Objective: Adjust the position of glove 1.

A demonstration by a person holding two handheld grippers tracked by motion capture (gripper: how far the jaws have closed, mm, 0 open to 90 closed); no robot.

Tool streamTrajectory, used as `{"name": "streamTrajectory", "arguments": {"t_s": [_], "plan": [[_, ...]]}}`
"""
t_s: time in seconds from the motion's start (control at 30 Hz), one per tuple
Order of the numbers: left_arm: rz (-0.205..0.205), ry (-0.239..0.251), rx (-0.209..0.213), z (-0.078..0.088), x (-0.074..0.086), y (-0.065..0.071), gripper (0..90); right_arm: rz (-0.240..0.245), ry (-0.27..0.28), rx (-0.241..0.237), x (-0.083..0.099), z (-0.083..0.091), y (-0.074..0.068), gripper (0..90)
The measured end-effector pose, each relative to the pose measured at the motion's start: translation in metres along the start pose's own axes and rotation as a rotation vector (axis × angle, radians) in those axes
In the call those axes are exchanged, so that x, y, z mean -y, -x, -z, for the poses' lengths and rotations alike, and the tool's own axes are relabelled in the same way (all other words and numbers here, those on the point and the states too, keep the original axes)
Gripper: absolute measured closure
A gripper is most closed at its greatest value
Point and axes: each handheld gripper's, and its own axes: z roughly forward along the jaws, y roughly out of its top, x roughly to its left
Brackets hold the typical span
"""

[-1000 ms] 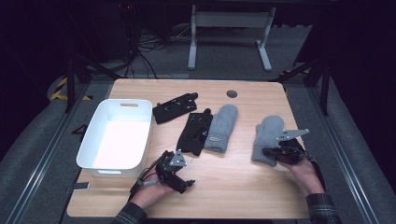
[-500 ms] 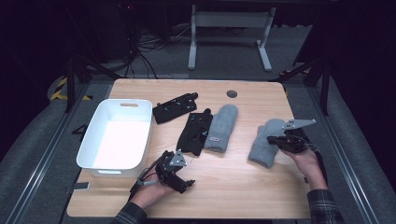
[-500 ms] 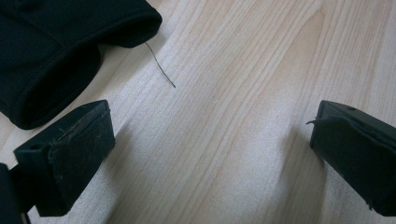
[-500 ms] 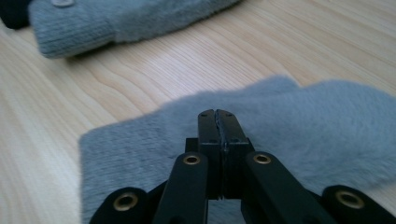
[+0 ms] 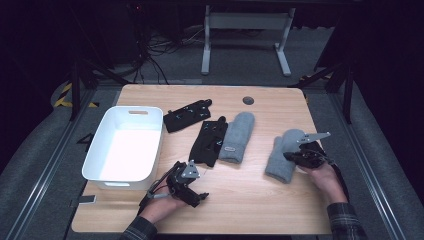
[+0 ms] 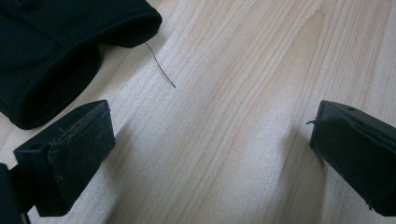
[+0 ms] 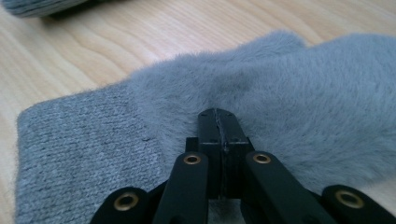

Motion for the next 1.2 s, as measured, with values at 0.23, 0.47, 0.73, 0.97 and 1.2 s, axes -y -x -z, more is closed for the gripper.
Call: {"name": "streamTrajectory", "arguments": {"t_s": [0.23,0.47,0.73,0.97,1.2], "plan": [[-0.001,0.000,-0.001,0.000,0.000,0.000,0.3,0.003,-0.003,-0.032,0.002,-0.001,-0.028,90.0],[0.000,0.000,0.000,0.000,0.000,0.000,0.3,0.032,-0.009,-0.054,-0.001,-0.005,-0.060,90.0],[0.000,0.000,0.000,0.000,0.000,0.000,0.3,0.064,-0.014,-0.094,-0.005,-0.011,-0.087,90.0],[-0.001,0.000,-0.001,0.000,0.000,0.000,0.3,0.108,-0.010,-0.106,-0.009,-0.013,-0.108,90.0],[-0.001,0.000,-0.002,0.000,0.000,0.000,0.4,0.099,0.047,-0.089,-0.004,0.007,-0.102,90.0]]}}
